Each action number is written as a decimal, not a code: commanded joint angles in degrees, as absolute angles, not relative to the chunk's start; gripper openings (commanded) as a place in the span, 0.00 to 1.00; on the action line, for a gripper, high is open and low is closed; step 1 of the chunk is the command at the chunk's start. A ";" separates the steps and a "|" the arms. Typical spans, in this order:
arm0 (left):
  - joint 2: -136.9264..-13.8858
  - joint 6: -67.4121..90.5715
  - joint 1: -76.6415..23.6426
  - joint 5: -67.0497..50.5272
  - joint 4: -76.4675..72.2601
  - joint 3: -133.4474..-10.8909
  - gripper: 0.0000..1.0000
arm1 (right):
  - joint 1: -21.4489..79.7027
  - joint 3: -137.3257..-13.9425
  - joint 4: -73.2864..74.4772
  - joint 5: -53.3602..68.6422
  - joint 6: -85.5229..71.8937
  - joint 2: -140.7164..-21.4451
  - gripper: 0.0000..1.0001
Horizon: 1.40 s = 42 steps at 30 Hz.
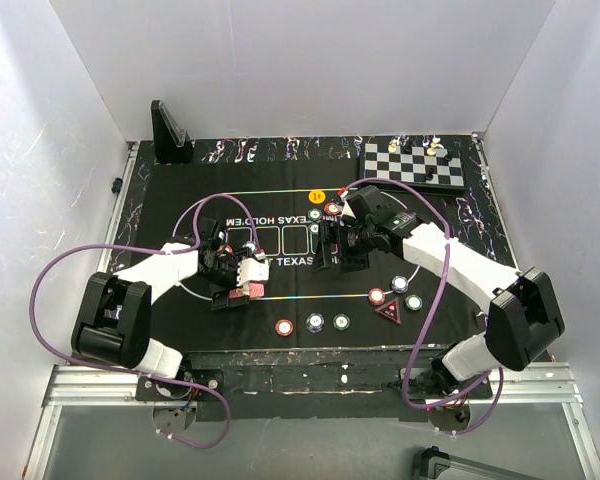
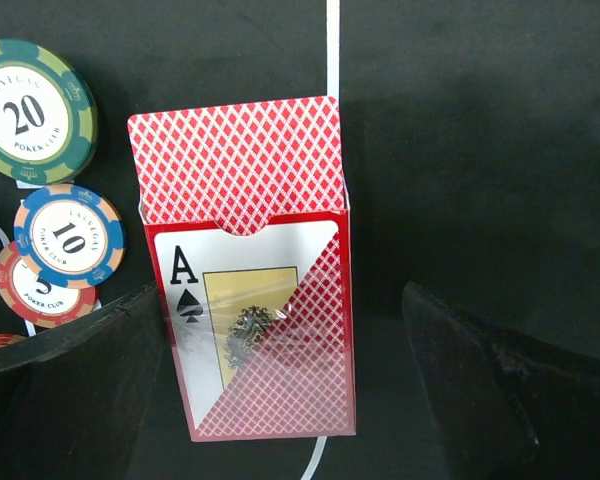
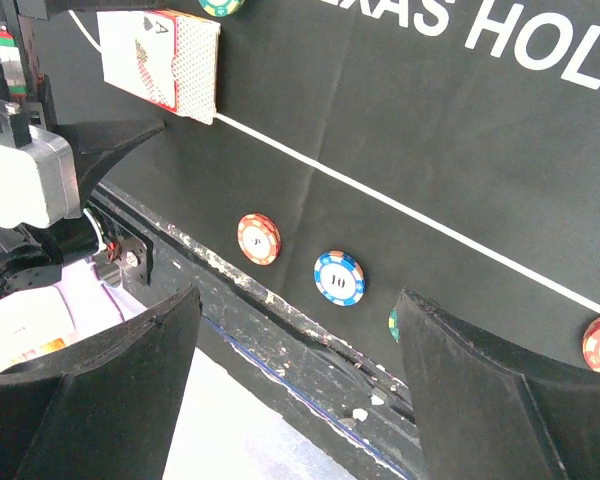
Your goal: Distribute texas hold em gaming equipment
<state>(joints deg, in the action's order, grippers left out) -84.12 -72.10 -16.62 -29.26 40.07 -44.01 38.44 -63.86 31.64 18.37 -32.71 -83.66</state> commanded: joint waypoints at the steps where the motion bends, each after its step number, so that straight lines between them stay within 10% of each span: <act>1: -83.93 -73.13 -16.87 -28.65 38.68 -43.07 1.00 | 38.76 -64.86 31.03 18.81 -31.73 -83.06 0.85; 6: -85.69 -72.42 -16.96 -27.77 37.00 -43.07 1.00 | 38.76 -64.60 31.20 18.90 -31.90 -82.97 0.84; 25: -83.32 -65.05 -17.93 -28.65 40.51 -44.73 0.36 | 38.76 -60.91 26.99 21.97 -34.54 -81.91 0.81; 42: -75.50 -49.66 -21.44 -37.70 63.45 -72.67 0.03 | 41.31 -59.41 -1.82 36.65 -50.88 -82.18 0.87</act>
